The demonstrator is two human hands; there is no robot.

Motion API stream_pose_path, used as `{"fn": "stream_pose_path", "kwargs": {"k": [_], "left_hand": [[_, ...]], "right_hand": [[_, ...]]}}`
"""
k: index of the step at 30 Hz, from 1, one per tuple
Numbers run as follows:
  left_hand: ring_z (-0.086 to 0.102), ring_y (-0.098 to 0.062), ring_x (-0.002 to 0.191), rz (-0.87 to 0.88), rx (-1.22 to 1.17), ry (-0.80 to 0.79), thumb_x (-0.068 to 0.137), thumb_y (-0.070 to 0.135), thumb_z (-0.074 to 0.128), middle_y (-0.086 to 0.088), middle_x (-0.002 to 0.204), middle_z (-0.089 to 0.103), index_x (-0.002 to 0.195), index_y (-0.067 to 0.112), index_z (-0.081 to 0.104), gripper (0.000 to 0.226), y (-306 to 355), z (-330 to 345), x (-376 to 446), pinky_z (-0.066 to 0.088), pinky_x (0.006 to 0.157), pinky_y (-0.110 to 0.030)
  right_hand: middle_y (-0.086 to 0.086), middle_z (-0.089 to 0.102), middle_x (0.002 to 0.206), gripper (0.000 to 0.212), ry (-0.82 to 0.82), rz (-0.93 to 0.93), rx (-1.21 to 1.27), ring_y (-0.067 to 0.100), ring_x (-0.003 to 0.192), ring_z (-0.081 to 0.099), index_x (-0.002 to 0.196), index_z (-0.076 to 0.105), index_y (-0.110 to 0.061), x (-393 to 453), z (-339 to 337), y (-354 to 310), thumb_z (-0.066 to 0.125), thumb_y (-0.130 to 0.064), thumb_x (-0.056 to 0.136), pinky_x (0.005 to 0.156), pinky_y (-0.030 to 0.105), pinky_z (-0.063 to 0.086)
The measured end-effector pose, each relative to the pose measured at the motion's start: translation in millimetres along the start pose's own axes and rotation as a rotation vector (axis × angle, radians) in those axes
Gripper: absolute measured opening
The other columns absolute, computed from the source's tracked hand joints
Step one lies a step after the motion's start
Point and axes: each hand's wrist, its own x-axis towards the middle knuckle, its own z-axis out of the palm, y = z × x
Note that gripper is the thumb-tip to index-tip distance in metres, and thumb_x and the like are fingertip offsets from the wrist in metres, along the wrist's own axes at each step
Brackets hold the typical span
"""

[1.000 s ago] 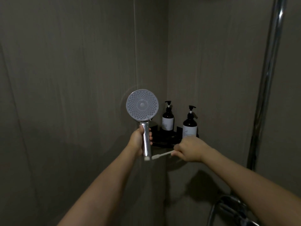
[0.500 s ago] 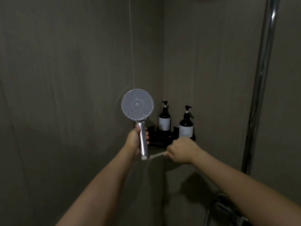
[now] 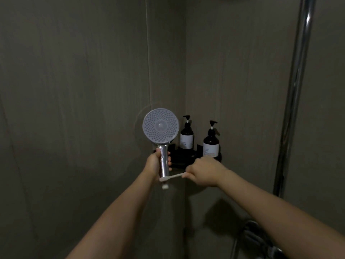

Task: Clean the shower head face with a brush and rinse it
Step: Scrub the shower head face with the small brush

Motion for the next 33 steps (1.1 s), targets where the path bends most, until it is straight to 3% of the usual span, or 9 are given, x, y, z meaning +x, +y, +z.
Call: {"fn": "stream_pose_path", "kwargs": {"k": [4, 6, 11, 13, 17, 23, 28, 31, 33], "left_hand": [[0.049, -0.015, 0.05, 0.02, 0.004, -0.039, 0.095, 0.058, 0.014, -0.005, 0.06, 0.053, 0.082, 0.007, 0.058, 0.068, -5, 6, -2, 0.038, 0.052, -0.026], [0.048, -0.016, 0.056, 0.031, 0.001, -0.067, 0.094, 0.06, 0.012, -0.006, 0.067, 0.052, 0.084, 0.008, 0.058, 0.07, -3, 9, -5, 0.037, 0.054, -0.026], [0.052, -0.014, 0.054, 0.05, -0.041, -0.088, 0.092, 0.063, 0.014, -0.005, 0.066, 0.055, 0.086, 0.008, 0.058, 0.072, 0, 6, -4, 0.042, 0.051, -0.025], [0.053, -0.014, 0.051, 0.039, -0.032, -0.076, 0.093, 0.063, 0.014, -0.007, 0.068, 0.055, 0.09, 0.007, 0.059, 0.072, -4, 0, -4, 0.045, 0.047, -0.024], [0.052, -0.018, 0.055, -0.012, 0.024, -0.111, 0.091, 0.066, 0.011, -0.009, 0.068, 0.054, 0.092, 0.007, 0.059, 0.075, -9, -1, -9, 0.044, 0.049, -0.024], [0.05, -0.017, 0.056, -0.001, 0.055, -0.135, 0.093, 0.063, 0.014, -0.006, 0.068, 0.052, 0.088, 0.008, 0.058, 0.07, 1, -6, -6, 0.04, 0.055, -0.026], [0.045, -0.015, 0.06, 0.005, 0.066, -0.081, 0.099, 0.04, 0.028, -0.004, 0.07, 0.049, 0.089, 0.011, 0.054, 0.04, 0, -3, -4, 0.037, 0.057, -0.027], [0.046, -0.014, 0.056, 0.026, 0.079, -0.055, 0.099, 0.035, 0.031, -0.003, 0.067, 0.05, 0.09, 0.011, 0.054, 0.035, 7, -7, 0, 0.037, 0.054, -0.027], [0.045, -0.013, 0.056, 0.038, 0.141, -0.038, 0.099, 0.034, 0.031, -0.002, 0.067, 0.05, 0.087, 0.012, 0.053, 0.034, 9, -13, 0, 0.038, 0.052, -0.026]], "right_hand": [[0.013, 0.065, 0.097, 0.04, 0.103, 0.375, 0.172, 0.029, 0.086, 0.063, 0.107, 0.061, -0.011, 16, 0, 9, 0.032, -0.036, 0.1, 0.073, 0.038, 0.052], [0.012, 0.065, 0.093, 0.042, 0.137, 0.406, 0.259, 0.028, 0.084, 0.062, 0.101, 0.063, -0.01, 18, -2, 13, 0.032, -0.039, 0.1, 0.071, 0.038, 0.05], [-0.001, 0.048, 0.067, 0.039, -0.224, 0.307, 0.564, 0.013, 0.059, 0.045, 0.062, 0.048, -0.02, 22, -6, -5, 0.043, -0.04, 0.095, 0.06, 0.029, 0.038], [-0.001, 0.049, 0.07, 0.037, -0.289, 0.301, 0.487, 0.012, 0.061, 0.045, 0.065, 0.048, -0.019, 29, -10, -3, 0.044, -0.039, 0.096, 0.063, 0.028, 0.038], [0.009, 0.057, 0.085, 0.042, -0.062, 0.311, 0.282, 0.021, 0.077, 0.056, 0.093, 0.061, -0.01, 35, -15, 7, 0.033, -0.04, 0.099, 0.065, 0.032, 0.041], [-0.008, 0.046, 0.062, 0.039, -0.343, 0.069, 0.231, 0.007, 0.058, 0.044, 0.063, 0.05, -0.025, 2, -5, -13, 0.041, -0.046, 0.094, 0.062, 0.028, 0.038], [0.003, 0.061, 0.085, 0.043, -0.212, -0.03, -0.007, 0.019, 0.079, 0.057, 0.099, 0.065, -0.02, 2, -2, -16, 0.034, -0.049, 0.095, 0.064, 0.029, 0.036], [0.005, 0.06, 0.089, 0.043, -0.243, 0.228, -0.035, 0.02, 0.082, 0.058, 0.1, 0.063, -0.017, 0, -2, 13, 0.035, -0.048, 0.095, 0.066, 0.03, 0.041], [0.001, 0.053, 0.074, 0.039, -0.082, 0.419, 0.235, 0.016, 0.066, 0.052, 0.086, 0.061, -0.016, -4, -6, 34, 0.034, -0.043, 0.098, 0.057, 0.027, 0.039]]}}
